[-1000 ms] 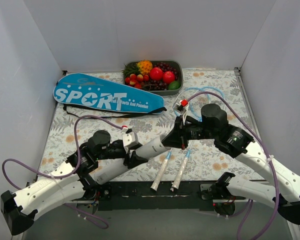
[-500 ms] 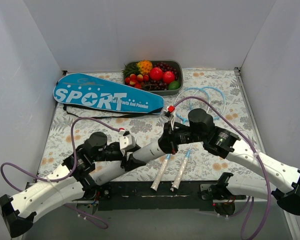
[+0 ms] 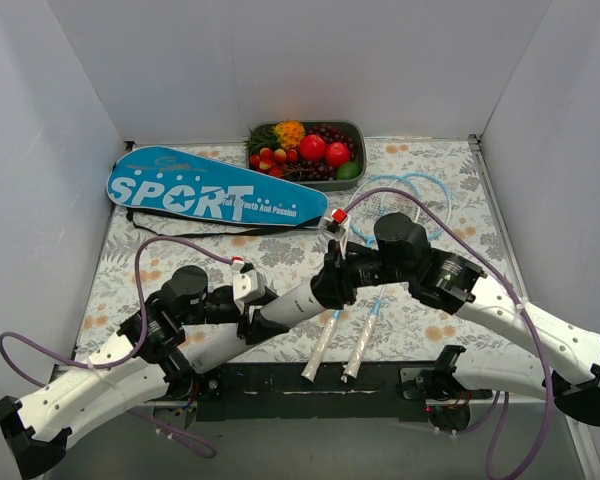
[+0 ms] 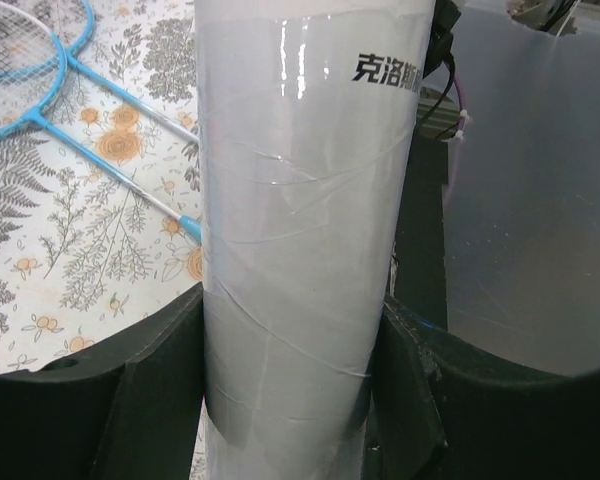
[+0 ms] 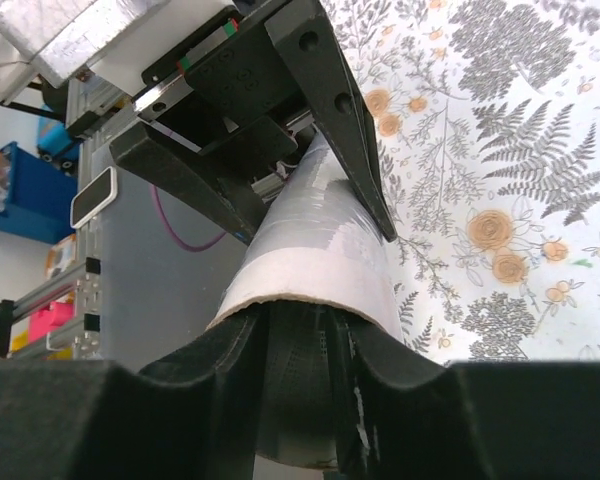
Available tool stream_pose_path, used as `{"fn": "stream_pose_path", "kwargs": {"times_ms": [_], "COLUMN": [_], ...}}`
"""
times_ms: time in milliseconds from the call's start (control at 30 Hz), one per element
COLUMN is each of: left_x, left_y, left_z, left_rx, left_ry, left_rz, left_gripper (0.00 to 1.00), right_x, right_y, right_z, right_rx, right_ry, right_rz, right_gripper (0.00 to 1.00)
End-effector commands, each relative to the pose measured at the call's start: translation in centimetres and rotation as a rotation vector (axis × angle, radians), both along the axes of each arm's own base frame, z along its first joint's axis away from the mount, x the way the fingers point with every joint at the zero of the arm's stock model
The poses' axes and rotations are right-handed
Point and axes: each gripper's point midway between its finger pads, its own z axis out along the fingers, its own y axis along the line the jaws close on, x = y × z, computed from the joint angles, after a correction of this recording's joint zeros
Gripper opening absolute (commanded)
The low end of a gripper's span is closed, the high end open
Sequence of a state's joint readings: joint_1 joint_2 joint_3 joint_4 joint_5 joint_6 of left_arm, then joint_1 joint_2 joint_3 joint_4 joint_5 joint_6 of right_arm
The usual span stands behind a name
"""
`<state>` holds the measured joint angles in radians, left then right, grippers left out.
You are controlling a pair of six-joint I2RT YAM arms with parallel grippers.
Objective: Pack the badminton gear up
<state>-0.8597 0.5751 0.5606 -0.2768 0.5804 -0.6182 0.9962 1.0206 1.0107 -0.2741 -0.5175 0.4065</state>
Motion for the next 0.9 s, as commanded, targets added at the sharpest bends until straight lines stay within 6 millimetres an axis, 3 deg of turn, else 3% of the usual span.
{"fn": "stream_pose_path", "kwargs": {"times_ms": [0, 267, 367, 500, 600, 733, 867], "left_x": [0.1, 0.0, 0.0, 0.1, 0.1, 0.3, 0.4], "left_y": [-0.7, -0.6, -0.7, -0.8, -0.8, -0.9, -0.9], "left_z": [4.8, 4.4, 4.1, 3.9, 3.9, 3.8, 3.7], "left_rx": [-0.133, -0.13, -0.124, -0.119, -0.119, -0.116, -0.113], "left_ry": [-0.102, -0.096, -0.091, -0.088, -0.09, -0.09, -0.096], "left_rz": [-0.018, -0.02, -0.02, -0.022, -0.021, -0.018, -0.016], "left_gripper": [0.09, 0.09, 0.09, 0.09, 0.09, 0.09, 0.09], "right_x": [0.4, 2.6, 3.8, 6.2, 8.4, 12.3, 15.5], "right_y": [-1.1, -5.0, -6.8, -9.7, -12.1, -16.5, -20.2], "right_z": [3.3, 7.4, 8.2, 7.9, 6.0, 2.0, -1.8], "right_rx": [-0.009, -0.041, -0.064, -0.142, -0.263, -0.485, -0.561], "right_ry": [-0.084, -0.204, -0.235, -0.273, -0.29, -0.271, -0.171], "right_rz": [-0.052, -0.259, -0.367, -0.555, -0.71, -0.958, -1.083], "right_gripper": [0.41, 0.56, 0.58, 0.64, 0.68, 0.73, 0.73]}}
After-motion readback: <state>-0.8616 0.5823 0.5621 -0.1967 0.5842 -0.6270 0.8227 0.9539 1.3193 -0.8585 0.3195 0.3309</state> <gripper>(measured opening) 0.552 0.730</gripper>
